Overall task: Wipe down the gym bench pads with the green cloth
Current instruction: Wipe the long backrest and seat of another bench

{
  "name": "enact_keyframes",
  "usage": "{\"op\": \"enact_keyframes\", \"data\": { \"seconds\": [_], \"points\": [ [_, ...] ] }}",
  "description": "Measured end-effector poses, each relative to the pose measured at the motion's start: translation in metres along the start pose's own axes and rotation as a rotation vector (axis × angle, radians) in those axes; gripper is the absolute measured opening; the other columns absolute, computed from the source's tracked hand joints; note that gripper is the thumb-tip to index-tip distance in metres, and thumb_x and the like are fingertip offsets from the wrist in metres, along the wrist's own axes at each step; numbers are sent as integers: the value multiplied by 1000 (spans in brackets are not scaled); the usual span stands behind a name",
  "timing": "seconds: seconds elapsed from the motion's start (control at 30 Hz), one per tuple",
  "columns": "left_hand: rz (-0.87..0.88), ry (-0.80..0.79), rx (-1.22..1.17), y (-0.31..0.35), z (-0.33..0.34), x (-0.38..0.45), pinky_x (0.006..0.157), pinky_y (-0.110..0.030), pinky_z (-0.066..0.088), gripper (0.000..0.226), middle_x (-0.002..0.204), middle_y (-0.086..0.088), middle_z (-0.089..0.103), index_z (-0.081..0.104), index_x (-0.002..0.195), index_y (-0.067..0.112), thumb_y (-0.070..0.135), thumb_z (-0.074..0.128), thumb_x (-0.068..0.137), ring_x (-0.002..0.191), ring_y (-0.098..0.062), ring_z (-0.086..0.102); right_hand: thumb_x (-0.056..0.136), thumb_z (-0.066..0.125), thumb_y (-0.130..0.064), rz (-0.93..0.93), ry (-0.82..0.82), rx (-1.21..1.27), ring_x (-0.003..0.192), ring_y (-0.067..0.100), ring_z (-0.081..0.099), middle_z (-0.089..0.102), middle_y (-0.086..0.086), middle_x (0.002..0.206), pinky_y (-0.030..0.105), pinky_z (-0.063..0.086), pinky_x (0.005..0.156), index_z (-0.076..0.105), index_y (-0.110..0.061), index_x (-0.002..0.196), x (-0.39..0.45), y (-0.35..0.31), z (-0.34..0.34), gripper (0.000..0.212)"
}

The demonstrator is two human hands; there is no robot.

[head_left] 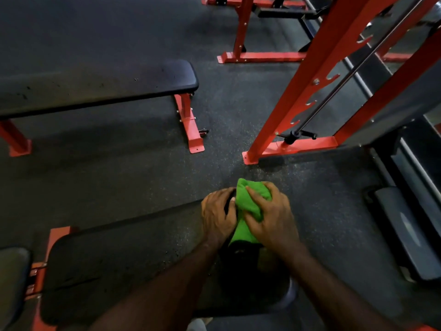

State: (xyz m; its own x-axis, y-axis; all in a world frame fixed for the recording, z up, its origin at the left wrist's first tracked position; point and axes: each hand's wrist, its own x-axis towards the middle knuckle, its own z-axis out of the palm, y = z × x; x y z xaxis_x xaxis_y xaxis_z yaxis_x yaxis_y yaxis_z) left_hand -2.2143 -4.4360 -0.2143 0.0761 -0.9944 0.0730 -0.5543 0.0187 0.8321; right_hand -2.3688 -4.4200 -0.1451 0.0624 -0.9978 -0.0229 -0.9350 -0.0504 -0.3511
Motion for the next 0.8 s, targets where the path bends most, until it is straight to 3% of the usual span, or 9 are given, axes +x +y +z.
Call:
{"op": "enact_keyframes", "data": {
  "seconds": [0.07,0.13,0.3,0.43,0.53,0.7,0.8],
  "points": [
    [-22,-15,-12,-1,0,3,106,-43,41,45,114,4,73,73,116,19,41,39,96,110,-15,63,79,56,-67,53,-7,-14,110,35,58,51,4,139,45,52,94,62,-39,137,30,-8,3,64],
    [-37,-19,-16,-4,1,3,107,-45,41,47,114,3,73,73,116,17,41,38,96,111,-17,64,81,56,-65,55,22,-45,111,34,56,50,4,141,44,52,93,63,-39,136,27,-17,1,62],
    [-13,35,-15,2,2,-1,107,-42,41,42,120,5,73,73,120,21,40,43,97,114,-14,62,84,56,-58,-10,3,-17,140,43,37,23,7,167,54,42,114,41,-45,155,-45,-2,-6,73],
    [-8,22,14,3,1,1,105,-40,41,45,118,4,73,73,117,21,44,42,95,112,-17,64,82,54,-67,106,26,-49,129,40,46,29,8,161,50,51,100,42,-45,153,-14,-11,-2,75],
    [-15,28,10,2,1,2,102,-38,41,47,115,2,75,74,115,19,44,40,96,110,-18,66,85,61,-63,168,76,-9,122,37,50,33,9,158,46,49,99,46,-43,151,-4,-19,-1,71],
    [-15,43,14,4,0,-2,107,-40,40,45,118,2,73,73,117,20,47,44,97,113,-18,64,91,62,-62,238,115,-2,139,37,43,20,10,168,48,46,108,24,-45,162,-99,-13,0,82],
    [-31,33,23,8,-1,-3,110,-40,37,46,120,2,72,72,119,19,49,45,97,114,-18,62,89,61,-68,310,76,-50,135,38,45,20,12,167,51,50,104,15,-46,163,-125,-13,4,89]
  ]
}}
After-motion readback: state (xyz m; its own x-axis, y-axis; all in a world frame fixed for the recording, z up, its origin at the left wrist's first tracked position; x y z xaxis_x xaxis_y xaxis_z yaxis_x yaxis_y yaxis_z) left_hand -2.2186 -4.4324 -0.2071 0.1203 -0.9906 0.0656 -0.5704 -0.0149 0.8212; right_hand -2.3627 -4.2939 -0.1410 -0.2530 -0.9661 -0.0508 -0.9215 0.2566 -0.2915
